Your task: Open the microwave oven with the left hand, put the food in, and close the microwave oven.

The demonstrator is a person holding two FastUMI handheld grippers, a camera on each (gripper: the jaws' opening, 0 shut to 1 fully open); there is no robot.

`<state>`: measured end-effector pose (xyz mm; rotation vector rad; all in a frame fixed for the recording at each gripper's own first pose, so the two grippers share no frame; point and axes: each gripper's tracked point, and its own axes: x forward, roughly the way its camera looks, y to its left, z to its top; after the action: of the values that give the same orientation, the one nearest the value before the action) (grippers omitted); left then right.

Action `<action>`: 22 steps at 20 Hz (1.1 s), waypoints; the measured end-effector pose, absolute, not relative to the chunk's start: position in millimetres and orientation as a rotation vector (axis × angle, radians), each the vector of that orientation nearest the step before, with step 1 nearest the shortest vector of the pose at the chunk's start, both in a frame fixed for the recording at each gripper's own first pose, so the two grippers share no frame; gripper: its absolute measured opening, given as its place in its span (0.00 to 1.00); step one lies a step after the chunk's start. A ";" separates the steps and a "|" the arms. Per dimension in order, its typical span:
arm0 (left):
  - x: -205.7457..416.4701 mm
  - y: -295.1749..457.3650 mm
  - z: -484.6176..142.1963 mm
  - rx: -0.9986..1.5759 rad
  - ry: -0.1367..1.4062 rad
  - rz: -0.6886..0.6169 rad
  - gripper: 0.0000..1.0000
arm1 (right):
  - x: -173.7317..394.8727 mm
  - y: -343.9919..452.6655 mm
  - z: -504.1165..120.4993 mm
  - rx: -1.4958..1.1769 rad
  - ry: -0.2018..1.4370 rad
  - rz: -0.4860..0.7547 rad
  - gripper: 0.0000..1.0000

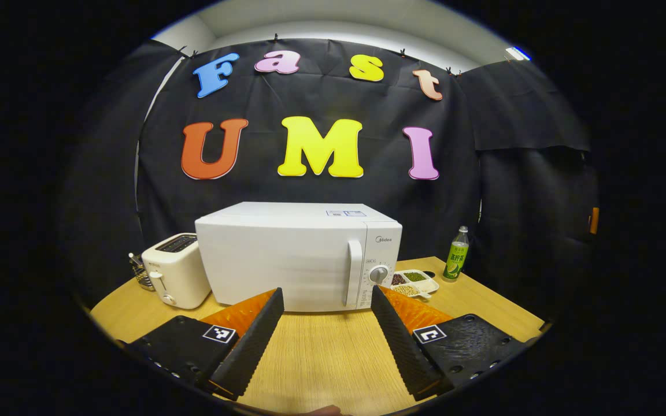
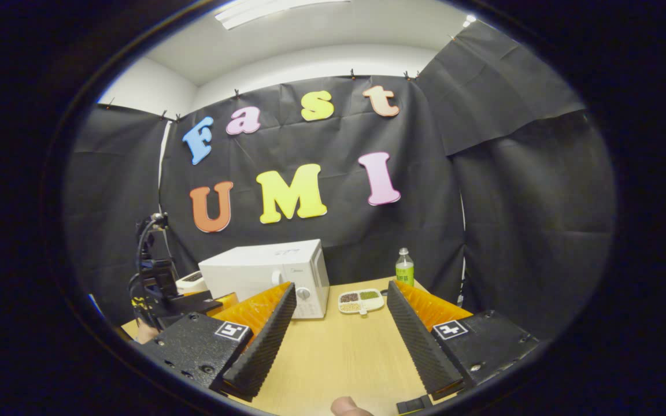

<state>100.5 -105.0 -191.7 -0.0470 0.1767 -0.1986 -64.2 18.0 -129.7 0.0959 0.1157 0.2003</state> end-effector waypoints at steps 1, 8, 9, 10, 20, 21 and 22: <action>84.2 -97.9 -173.5 -0.036 0.162 -0.186 0.95 | -67.2 19.1 -119.7 0.103 0.109 0.196 1.00; -9.2 -46.0 -48.2 -0.031 -0.003 -0.113 0.95 | -93.8 8.1 -39.8 0.056 -0.028 0.156 0.91; -20.3 -41.3 -38.7 -0.031 -0.010 -0.111 0.95 | -97.8 6.0 -31.9 0.045 -0.037 0.150 1.00; -28.7 -37.6 -31.1 -0.028 -0.015 -0.111 0.95 | -101.9 7.0 -23.2 0.036 -0.048 0.148 1.00; -109.5 -12.2 -19.7 0.011 -0.074 -0.104 0.95 | -148.5 1.6 -19.2 -0.005 -0.098 0.106 1.00; -117.0 -14.4 -30.1 0.018 -0.067 -0.113 0.95 | -152.2 6.0 -19.4 -0.015 -0.099 0.117 0.91; -123.1 -15.9 -36.3 0.003 -0.064 -0.110 0.95 | -153.4 7.0 -19.5 -0.025 -0.100 0.122 0.91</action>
<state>-123.1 -15.9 -36.3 0.0031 -0.0645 -0.1103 -153.4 7.0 -19.5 -0.0250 -0.1005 0.1219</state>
